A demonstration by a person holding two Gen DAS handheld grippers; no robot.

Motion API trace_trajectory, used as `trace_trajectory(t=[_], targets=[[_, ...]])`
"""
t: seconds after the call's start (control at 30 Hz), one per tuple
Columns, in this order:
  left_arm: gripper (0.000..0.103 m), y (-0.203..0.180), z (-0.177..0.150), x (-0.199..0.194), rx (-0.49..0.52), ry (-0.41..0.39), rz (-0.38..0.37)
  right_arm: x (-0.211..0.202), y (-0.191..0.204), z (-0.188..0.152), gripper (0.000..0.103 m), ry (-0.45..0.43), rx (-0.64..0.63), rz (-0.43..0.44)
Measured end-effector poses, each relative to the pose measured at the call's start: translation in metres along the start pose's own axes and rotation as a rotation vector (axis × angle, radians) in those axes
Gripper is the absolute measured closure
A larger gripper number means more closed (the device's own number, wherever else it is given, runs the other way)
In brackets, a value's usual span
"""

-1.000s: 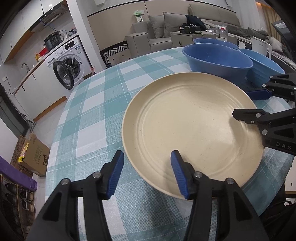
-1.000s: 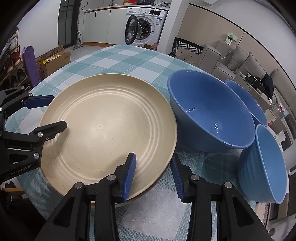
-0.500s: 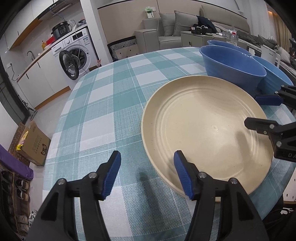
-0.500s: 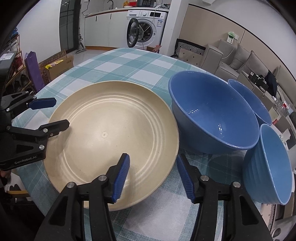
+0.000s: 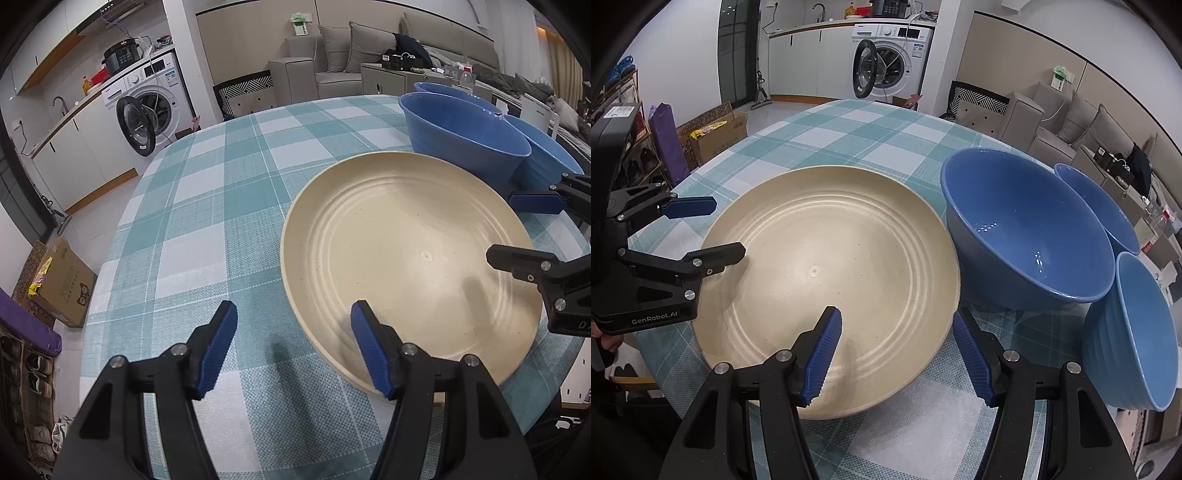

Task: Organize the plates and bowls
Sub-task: 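Open both grippers and withdraw them up from the plate stack, then move both grippers forward toward the blue bowls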

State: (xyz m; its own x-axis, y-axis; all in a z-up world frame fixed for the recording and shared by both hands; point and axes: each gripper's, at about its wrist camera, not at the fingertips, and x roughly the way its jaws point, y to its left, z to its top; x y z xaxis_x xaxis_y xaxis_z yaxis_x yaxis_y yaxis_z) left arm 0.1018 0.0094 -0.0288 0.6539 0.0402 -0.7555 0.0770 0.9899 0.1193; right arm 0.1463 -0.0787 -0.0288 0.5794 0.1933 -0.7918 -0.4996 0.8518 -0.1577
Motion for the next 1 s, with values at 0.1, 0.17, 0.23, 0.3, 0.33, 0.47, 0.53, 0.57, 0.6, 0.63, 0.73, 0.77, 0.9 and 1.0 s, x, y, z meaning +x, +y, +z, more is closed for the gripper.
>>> trace_trajectory(t=[0.1, 0.17, 0.23, 0.3, 0.33, 0.47, 0.53, 0.57, 0.6, 0.63, 0.73, 0.77, 0.9, 1.0], targets=[[0.038, 0.001, 0.001, -0.002, -0.005, -0.003, -0.001, 0.003, 0.002, 0.000, 0.038, 0.005, -0.002, 0.008], [0.038, 0.002, 0.001, -0.004, -0.009, -0.008, 0.001, 0.002, 0.001, 0.000, 0.038, 0.004, -0.003, 0.009], [0.038, 0.003, 0.002, -0.008, -0.017, -0.022, 0.001, -0.001, 0.000, 0.000, 0.037, -0.004, -0.003, 0.007], [0.038, 0.004, 0.004, -0.016, -0.023, -0.046, -0.014, -0.009, -0.001, 0.001, 0.028, -0.025, -0.004, 0.004], [0.038, 0.004, 0.006, -0.020, -0.024, -0.058, -0.022, -0.013, -0.001, 0.001, 0.022, -0.038, -0.005, 0.001], [0.017, 0.002, 0.010, -0.037, -0.022, -0.109, -0.059, -0.034, -0.006, 0.004, 0.017, -0.087, -0.003, -0.007], [0.006, 0.000, 0.013, -0.046, -0.016, -0.147, -0.065, -0.041, -0.010, 0.004, 0.012, -0.105, 0.010, -0.006], [0.004, -0.001, 0.014, -0.051, -0.009, -0.164, -0.070, -0.046, -0.013, 0.005, 0.011, -0.117, 0.018, -0.003], [0.004, -0.003, 0.016, -0.054, 0.000, -0.171, -0.078, -0.050, -0.015, 0.005, 0.007, -0.126, 0.026, -0.001], [0.004, -0.004, 0.017, -0.057, 0.004, -0.173, -0.084, -0.053, -0.017, 0.005, 0.003, -0.136, 0.035, 0.000], [0.002, -0.005, 0.022, -0.061, -0.012, -0.179, -0.104, -0.066, -0.026, 0.005, 0.001, -0.168, 0.066, 0.012], [0.000, -0.005, 0.024, -0.062, -0.024, -0.178, -0.116, -0.071, -0.030, 0.004, 0.001, -0.178, 0.078, 0.020], [0.000, -0.003, 0.032, -0.063, -0.064, -0.170, -0.155, -0.089, -0.046, 0.001, 0.001, -0.216, 0.120, 0.023], [0.000, -0.002, 0.041, -0.066, -0.092, -0.178, -0.166, -0.104, -0.062, -0.001, 0.001, -0.242, 0.166, 0.037]])
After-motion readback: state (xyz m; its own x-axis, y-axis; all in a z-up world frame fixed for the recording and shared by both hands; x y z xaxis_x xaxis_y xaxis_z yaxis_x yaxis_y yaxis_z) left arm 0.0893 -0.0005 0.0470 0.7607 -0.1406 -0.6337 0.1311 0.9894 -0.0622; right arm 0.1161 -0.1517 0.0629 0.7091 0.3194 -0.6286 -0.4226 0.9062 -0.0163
